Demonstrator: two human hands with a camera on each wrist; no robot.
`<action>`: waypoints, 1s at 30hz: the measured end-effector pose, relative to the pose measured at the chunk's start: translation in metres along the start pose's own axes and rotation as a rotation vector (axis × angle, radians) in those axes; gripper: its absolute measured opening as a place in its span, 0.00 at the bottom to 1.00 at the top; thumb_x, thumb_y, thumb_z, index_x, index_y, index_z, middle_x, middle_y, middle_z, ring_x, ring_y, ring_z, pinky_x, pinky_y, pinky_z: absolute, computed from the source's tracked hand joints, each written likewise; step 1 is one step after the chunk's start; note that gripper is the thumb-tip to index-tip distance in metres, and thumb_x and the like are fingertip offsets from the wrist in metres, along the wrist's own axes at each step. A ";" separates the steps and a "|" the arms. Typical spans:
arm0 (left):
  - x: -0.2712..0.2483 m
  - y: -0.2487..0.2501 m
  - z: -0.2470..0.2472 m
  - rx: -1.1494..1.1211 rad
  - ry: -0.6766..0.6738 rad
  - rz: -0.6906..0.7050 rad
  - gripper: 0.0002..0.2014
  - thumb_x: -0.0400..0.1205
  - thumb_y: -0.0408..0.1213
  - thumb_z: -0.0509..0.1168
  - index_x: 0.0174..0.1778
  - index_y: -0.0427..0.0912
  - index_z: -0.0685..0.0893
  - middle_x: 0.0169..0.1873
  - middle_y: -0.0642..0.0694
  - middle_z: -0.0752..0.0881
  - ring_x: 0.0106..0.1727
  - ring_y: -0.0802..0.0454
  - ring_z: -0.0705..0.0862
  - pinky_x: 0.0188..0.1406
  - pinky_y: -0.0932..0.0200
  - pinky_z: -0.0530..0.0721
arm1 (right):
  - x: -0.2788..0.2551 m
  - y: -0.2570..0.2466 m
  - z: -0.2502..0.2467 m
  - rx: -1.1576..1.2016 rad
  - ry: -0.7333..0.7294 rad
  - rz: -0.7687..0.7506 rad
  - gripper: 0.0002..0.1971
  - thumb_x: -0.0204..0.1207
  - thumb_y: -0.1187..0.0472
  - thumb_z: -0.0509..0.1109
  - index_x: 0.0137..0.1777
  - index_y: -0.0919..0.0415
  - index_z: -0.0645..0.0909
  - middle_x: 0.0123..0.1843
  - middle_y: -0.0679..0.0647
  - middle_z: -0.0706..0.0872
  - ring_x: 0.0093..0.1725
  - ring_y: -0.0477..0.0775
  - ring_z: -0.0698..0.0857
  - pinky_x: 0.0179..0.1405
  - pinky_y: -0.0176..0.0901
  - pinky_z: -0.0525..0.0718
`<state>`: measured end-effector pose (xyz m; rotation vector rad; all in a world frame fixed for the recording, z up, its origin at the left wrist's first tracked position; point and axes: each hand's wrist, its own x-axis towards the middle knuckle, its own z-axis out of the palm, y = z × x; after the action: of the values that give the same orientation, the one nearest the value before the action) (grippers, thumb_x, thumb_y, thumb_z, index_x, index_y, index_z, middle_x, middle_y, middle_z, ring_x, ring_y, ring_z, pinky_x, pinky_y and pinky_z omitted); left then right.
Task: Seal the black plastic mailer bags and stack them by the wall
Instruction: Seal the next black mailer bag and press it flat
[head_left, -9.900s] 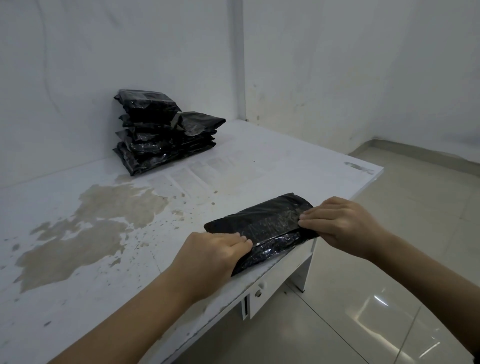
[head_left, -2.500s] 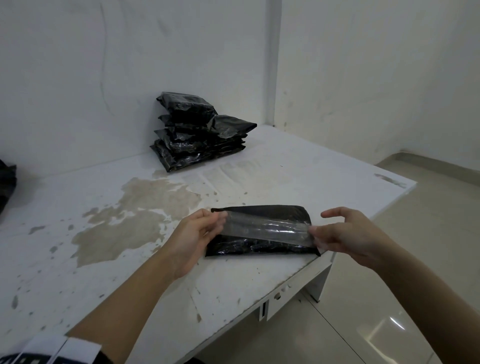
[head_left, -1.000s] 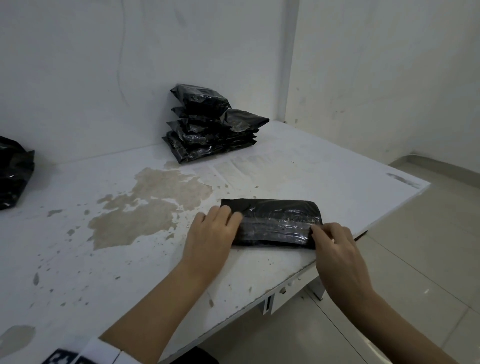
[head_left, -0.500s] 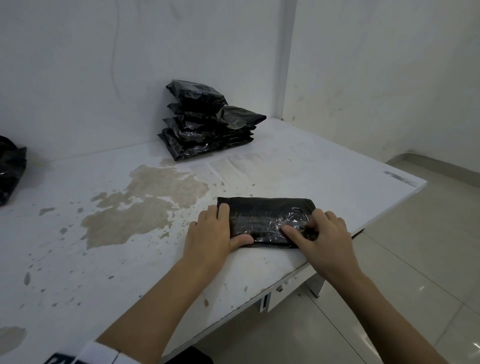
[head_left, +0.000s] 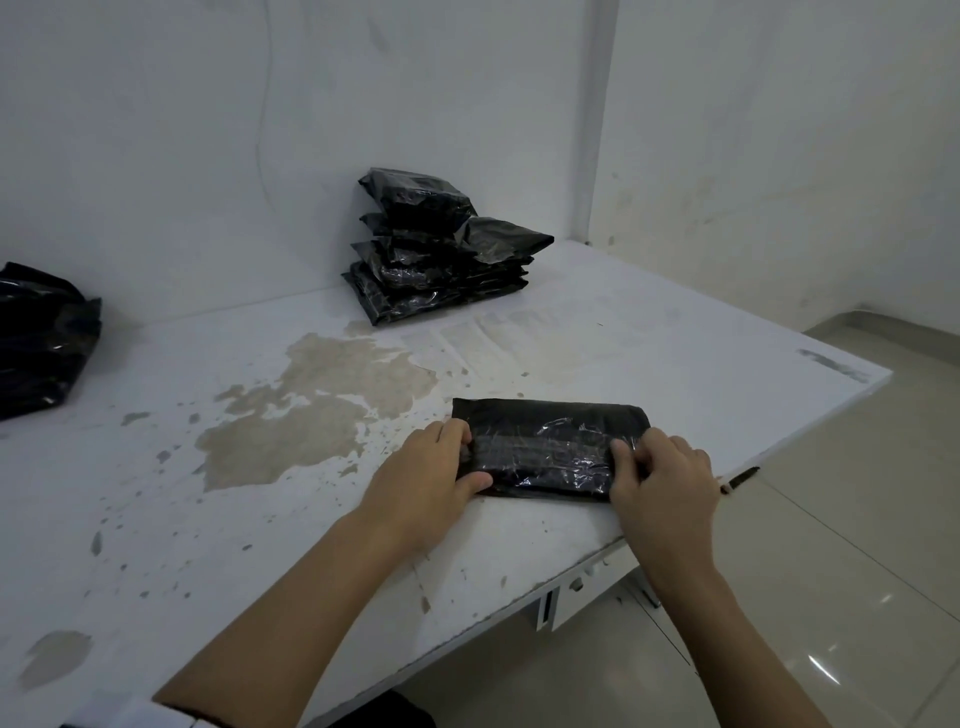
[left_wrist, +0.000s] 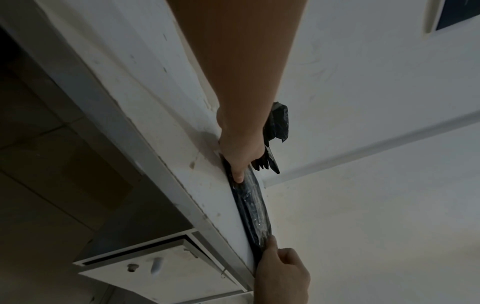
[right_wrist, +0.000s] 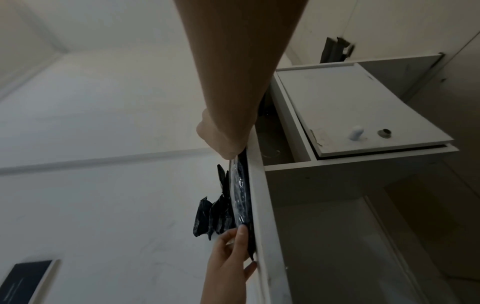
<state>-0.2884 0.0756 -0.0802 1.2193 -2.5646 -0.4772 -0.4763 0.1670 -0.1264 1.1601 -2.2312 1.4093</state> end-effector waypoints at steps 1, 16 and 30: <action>-0.001 0.002 -0.001 0.000 -0.004 -0.017 0.16 0.84 0.48 0.62 0.64 0.47 0.71 0.60 0.52 0.77 0.63 0.53 0.76 0.61 0.54 0.77 | -0.002 0.001 0.002 0.013 0.045 -0.018 0.21 0.71 0.69 0.76 0.29 0.57 0.65 0.26 0.51 0.70 0.32 0.58 0.69 0.29 0.47 0.66; 0.027 0.054 0.022 0.201 0.090 -0.460 0.33 0.83 0.65 0.47 0.68 0.40 0.69 0.66 0.43 0.75 0.68 0.44 0.72 0.67 0.39 0.65 | -0.011 0.000 0.009 -0.052 0.176 0.051 0.14 0.72 0.66 0.77 0.30 0.65 0.76 0.29 0.57 0.76 0.36 0.56 0.70 0.34 0.47 0.67; 0.014 0.006 0.009 0.020 0.045 -0.047 0.26 0.74 0.63 0.66 0.45 0.41 0.72 0.42 0.48 0.77 0.42 0.50 0.75 0.42 0.55 0.72 | -0.001 0.003 -0.021 0.104 -0.164 0.112 0.13 0.67 0.55 0.81 0.36 0.64 0.83 0.34 0.53 0.77 0.40 0.58 0.78 0.38 0.42 0.68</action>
<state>-0.3040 0.0696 -0.0844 1.2847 -2.5142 -0.4300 -0.4817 0.1854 -0.1181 1.2437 -2.3934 1.5414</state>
